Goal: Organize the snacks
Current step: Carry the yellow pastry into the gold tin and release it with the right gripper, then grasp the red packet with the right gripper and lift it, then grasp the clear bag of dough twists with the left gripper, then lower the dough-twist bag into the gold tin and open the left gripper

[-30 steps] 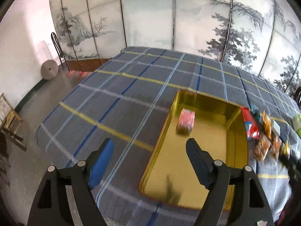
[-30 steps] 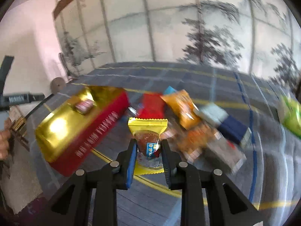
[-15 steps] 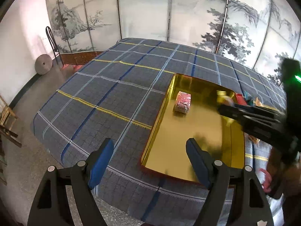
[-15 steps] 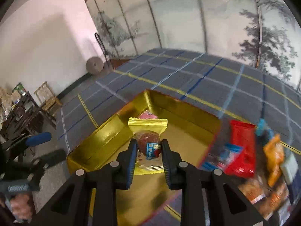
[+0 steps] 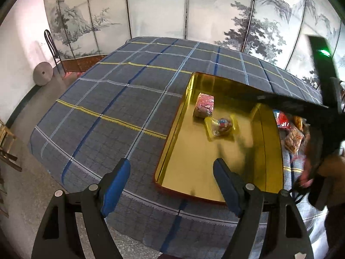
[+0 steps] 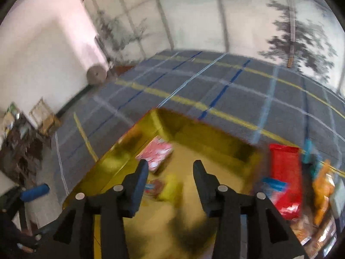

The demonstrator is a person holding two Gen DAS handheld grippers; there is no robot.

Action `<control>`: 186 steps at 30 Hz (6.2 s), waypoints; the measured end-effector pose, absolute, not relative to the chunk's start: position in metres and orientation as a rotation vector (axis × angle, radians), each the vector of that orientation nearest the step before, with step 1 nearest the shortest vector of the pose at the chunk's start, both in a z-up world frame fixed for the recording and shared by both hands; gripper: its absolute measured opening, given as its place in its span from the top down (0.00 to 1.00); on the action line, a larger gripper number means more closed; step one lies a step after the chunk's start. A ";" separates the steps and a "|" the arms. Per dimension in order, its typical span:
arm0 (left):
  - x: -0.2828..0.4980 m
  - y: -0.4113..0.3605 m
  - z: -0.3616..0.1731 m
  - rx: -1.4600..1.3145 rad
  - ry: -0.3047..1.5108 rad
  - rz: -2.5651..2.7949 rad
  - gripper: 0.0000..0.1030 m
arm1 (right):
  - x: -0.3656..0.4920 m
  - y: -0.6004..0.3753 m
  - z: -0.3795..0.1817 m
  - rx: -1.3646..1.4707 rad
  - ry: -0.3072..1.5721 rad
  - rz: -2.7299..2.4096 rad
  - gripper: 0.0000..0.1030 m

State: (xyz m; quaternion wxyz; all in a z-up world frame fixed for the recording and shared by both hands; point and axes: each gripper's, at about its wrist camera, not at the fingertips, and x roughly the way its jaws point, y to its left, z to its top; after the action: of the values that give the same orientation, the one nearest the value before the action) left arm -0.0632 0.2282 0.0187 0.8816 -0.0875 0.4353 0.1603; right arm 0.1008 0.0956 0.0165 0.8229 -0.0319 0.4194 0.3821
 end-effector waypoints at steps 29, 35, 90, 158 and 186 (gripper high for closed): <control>-0.051 0.214 0.004 -0.200 0.961 0.265 0.26 | 0.203 0.064 -0.033 -0.277 1.202 0.399 0.27; -0.051 0.214 0.006 -0.190 0.954 0.272 0.26 | 0.200 0.034 -0.023 -0.189 1.124 0.502 0.57; 0.144 -0.001 -0.046 0.361 1.218 -0.483 0.66 | 0.051 -0.281 -0.040 0.301 0.884 0.292 0.57; -0.014 0.186 0.000 -0.056 0.919 0.215 0.65 | 0.046 -0.263 -0.044 0.138 0.847 0.151 0.57; -0.009 0.203 -0.023 -0.120 0.963 0.223 0.65 | 0.046 -0.260 -0.043 0.127 0.849 0.155 0.57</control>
State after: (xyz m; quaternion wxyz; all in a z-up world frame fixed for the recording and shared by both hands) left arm -0.0090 0.2033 -0.0234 0.8787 -0.0577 0.4617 0.1069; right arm 0.0458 -0.2604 -0.0432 0.9064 0.0616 0.4111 0.0749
